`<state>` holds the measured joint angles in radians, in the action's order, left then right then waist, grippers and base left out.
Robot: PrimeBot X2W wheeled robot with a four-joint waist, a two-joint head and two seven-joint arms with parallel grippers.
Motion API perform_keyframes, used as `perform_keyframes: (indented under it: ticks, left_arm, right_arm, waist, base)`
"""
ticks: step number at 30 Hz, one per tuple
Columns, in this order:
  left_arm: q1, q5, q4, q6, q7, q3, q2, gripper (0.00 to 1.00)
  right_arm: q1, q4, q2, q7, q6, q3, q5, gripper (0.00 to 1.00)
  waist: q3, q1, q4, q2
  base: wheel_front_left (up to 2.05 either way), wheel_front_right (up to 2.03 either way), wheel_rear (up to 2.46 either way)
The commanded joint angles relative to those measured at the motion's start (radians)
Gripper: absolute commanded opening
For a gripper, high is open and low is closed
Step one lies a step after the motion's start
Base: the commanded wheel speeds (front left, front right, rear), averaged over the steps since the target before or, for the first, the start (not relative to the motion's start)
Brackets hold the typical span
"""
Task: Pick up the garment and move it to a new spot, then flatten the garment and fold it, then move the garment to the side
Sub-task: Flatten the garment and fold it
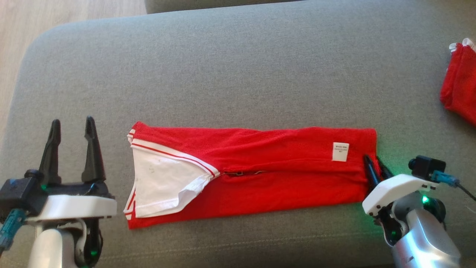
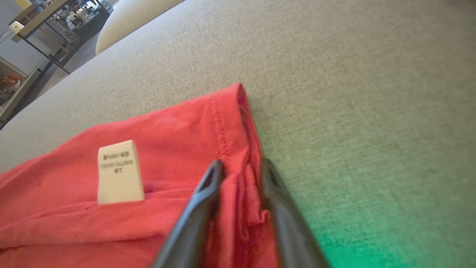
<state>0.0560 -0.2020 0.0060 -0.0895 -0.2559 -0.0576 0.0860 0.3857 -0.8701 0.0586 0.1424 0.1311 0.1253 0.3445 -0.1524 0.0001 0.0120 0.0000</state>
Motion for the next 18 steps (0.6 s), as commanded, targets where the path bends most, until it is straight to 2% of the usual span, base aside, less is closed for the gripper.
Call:
perform_keyframes:
  ticks: [1,11,18]
  left_arm:
    - [0.036,0.014,-0.030,-0.007,-0.006,-0.046,0.003,1.00]
    - [0.024,0.027,-0.024,-0.020,-0.006,-0.060,-0.012,1.00]
    - [0.021,0.035,-0.018,-0.027,-0.006,-0.070,-0.020,1.00]
  right_arm:
    - [0.015,-0.011,-0.008,0.009,0.000,-0.034,-0.005,0.00]
    - [0.059,-0.008,0.021,0.046,0.000,0.076,-0.108,0.00]
    - [0.086,0.065,0.133,-0.002,0.000,0.185,-0.256,0.00]
  waist:
    - [0.004,-0.0001,-0.002,0.0000]
    - [0.020,-0.0001,-0.008,0.0000]
    - [0.026,-0.0001,-0.012,0.0000]
  base:
    - [0.00,0.00,0.00]
    - [0.00,0.00,0.00]
    - [0.00,0.00,0.00]
